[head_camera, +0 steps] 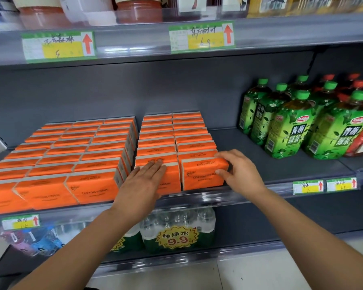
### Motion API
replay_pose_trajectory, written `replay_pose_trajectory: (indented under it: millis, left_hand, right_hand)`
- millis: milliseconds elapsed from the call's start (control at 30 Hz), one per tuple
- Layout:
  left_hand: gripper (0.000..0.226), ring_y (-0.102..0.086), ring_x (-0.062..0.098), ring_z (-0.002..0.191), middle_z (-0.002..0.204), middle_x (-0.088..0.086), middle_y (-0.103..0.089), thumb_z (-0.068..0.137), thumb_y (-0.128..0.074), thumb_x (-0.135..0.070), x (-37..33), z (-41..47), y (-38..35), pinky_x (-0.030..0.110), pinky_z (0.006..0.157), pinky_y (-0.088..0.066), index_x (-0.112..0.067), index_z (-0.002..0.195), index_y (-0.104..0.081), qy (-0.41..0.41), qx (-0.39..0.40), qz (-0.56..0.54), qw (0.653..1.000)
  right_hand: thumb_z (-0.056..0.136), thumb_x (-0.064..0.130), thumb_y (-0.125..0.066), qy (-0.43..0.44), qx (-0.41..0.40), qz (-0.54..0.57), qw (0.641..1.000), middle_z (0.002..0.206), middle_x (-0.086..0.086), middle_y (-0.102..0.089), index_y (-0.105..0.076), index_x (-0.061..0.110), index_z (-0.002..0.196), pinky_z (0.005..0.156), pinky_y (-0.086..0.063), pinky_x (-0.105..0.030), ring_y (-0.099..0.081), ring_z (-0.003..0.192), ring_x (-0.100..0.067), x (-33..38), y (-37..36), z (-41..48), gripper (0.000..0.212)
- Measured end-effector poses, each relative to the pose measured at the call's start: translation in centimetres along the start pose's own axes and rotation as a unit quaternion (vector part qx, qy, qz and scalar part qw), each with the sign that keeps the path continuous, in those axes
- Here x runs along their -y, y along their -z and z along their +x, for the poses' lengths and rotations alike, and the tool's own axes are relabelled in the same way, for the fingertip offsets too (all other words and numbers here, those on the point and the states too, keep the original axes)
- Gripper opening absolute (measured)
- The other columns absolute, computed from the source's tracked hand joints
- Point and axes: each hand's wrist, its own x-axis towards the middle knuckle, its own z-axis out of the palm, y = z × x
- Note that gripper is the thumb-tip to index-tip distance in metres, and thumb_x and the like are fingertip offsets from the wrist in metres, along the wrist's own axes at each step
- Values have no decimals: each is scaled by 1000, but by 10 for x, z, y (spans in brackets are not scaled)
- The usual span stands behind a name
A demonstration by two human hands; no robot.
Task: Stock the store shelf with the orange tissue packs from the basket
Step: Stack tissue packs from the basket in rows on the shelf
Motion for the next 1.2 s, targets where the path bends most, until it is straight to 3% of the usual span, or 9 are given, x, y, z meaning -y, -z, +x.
replay_pose_trajectory:
  millis: [167,400,567,667,800,967,1033,1133,1200]
  left_hand:
    - [84,-50,28,129,141,9,-49,64,-87,-25,1,1,-1,43,103,-36,-9,137,-50,8,3,20,1000]
    - [76,-23,23,145,156,5,-24,87,-67,-25,1,0,-1,39,115,-14,-14,149,-26,-9,-3,1,1000]
    - [78,-32,27,141,152,7,-32,81,-73,-23,1,0,-2,42,113,-22,-12,147,-33,-5,-1,3,1000]
    - [77,-22,23,145,156,4,-22,87,-66,-27,0,1,-1,39,115,-14,-14,150,-24,-12,-1,-1,1000]
    - [77,-18,22,146,158,4,-17,89,-63,-31,-2,-1,0,38,116,-10,-15,151,-20,-3,-1,-2,1000]
    - [77,-5,19,148,160,2,-4,94,-54,-33,-15,1,7,30,111,4,-16,153,-6,-3,-4,3,1000]
    - [78,-14,22,147,159,5,-14,91,-61,-31,-23,3,11,32,113,-2,-13,152,-16,-18,-9,-5,1000]
    - [81,-48,28,130,141,13,-50,68,-83,-26,-40,10,19,44,106,-35,-7,138,-47,-45,-12,29,999]
    - [75,-40,27,136,147,11,-42,78,-75,-24,-60,11,27,44,111,-29,-9,143,-41,-69,-23,26,997]
  right_hand:
    - [85,24,-71,-16,-3,-51,999,118,-1,-55,-59,22,129,92,-50,-41,-60,101,-26,6,-5,-2,45]
    - [90,18,-63,-7,0,-131,991,114,-9,-51,-59,17,127,80,-53,-40,-62,90,-32,16,-8,-1,37]
    - [92,20,-59,3,12,-171,985,115,-11,-53,-55,16,131,73,-51,-38,-61,92,-33,22,-11,2,39]
    - [91,23,-62,-18,5,-150,988,111,-8,-56,-47,17,128,69,-49,-37,-63,90,-31,21,-14,-5,40]
    - [91,25,-63,-27,2,-126,992,111,-6,-58,-45,18,128,73,-51,-38,-63,93,-28,18,-16,-11,42]
    - [89,25,-65,-45,8,-108,993,123,-7,-52,-34,21,141,77,-53,-41,-61,99,-29,16,-9,-23,61]
    - [89,26,-65,-60,15,-130,990,126,-7,-50,-32,19,143,78,-50,-39,-59,104,-28,12,-4,-33,64]
    - [91,31,-61,-83,21,-171,982,129,-5,-48,-34,20,144,78,-48,-37,-54,113,-25,3,10,-52,60]
    - [93,32,-58,-96,35,-198,975,128,-5,-48,-38,20,142,79,-48,-37,-49,118,-25,-5,21,-67,54]
